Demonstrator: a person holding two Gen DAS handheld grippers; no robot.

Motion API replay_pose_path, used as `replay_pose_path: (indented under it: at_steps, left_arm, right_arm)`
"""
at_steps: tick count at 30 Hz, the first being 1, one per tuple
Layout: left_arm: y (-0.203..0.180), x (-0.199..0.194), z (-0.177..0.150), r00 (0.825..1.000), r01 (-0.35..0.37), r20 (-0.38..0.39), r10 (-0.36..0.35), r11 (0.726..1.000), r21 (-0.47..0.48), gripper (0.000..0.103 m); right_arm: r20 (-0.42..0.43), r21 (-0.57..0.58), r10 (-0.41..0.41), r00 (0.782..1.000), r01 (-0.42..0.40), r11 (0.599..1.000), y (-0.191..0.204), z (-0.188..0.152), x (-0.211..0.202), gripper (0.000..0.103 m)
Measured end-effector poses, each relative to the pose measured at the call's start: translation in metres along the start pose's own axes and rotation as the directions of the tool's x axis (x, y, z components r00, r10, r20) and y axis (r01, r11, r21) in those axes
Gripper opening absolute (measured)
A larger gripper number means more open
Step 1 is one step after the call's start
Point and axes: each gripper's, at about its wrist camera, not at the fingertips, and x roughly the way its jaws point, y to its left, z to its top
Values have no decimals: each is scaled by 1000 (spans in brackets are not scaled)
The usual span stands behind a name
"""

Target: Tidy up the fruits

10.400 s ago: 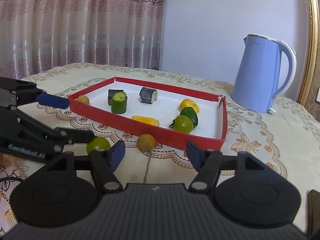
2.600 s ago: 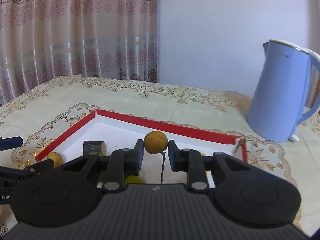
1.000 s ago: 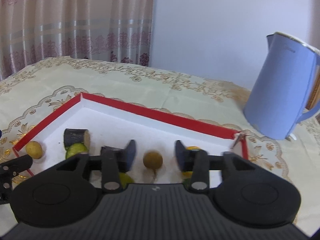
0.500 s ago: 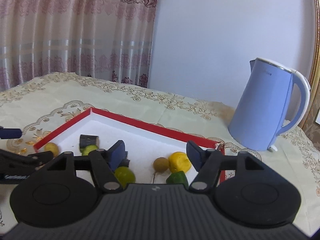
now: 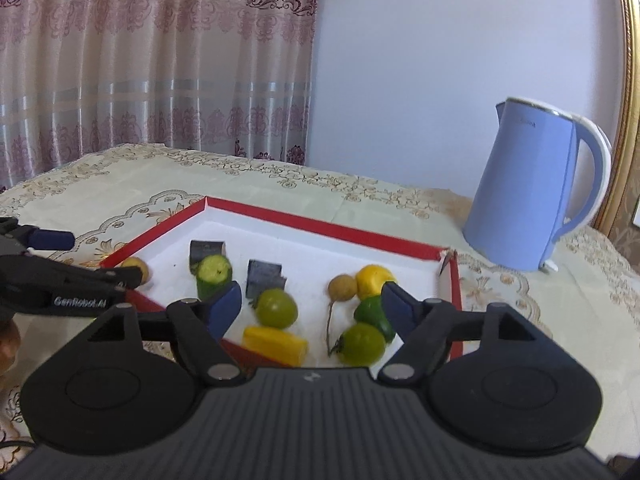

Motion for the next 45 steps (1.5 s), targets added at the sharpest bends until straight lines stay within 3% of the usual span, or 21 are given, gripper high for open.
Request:
replay_pose_path:
  at_steps: [12, 17, 23, 45]
  left_arm:
    - [-8, 0, 2, 999, -36, 1, 36, 999, 26, 92]
    - [-8, -8, 2, 1000, -12, -8, 12, 1000, 14, 92]
    - [-7, -13, -3, 999, 4, -36, -4, 1000, -1, 92]
    - [-12, -25, -8, 998, 22, -52, -21, 1000, 5, 92]
  right_arm:
    - [5, 103, 14, 1000, -14, 995, 1, -40, -30, 84]
    - [-22, 41, -20, 1000, 21, 999, 7, -51, -37, 97]
    - [-49, 20, -23, 999, 24, 1000, 8, -58, -38, 103]
    - [-71, 0, -44, 997, 44, 999, 9, -61, -43, 103]
